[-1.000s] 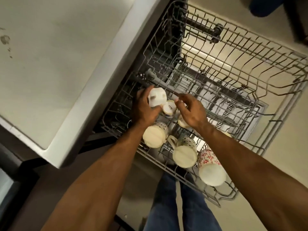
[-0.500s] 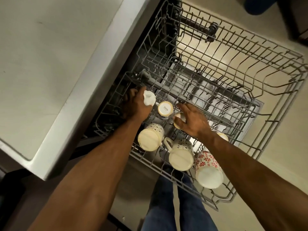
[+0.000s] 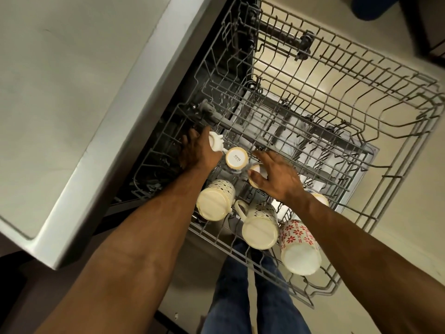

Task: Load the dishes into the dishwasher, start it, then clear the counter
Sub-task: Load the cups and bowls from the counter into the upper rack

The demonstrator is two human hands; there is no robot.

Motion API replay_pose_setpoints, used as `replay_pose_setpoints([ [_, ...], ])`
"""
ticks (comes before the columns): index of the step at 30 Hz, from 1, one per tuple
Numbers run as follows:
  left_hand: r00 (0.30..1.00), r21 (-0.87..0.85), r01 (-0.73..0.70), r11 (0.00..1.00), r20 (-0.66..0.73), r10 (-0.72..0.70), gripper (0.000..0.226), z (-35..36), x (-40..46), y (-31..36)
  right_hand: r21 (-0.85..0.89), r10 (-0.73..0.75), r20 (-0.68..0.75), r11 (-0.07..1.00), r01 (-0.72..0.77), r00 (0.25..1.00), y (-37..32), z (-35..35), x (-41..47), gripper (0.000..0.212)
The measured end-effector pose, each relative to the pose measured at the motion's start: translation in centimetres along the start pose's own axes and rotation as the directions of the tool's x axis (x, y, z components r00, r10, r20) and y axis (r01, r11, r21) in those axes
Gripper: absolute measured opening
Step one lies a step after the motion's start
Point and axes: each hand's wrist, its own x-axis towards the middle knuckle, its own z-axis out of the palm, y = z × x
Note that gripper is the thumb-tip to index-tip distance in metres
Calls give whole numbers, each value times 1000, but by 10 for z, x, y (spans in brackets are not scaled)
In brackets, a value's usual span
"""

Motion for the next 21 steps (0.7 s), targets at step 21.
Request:
replay_pose_setpoints([
  [21,999,-116,-12,993,-50,6,84,10,-13,-7,-16,41,2,999,-41,999,-5,-5,-2,61],
])
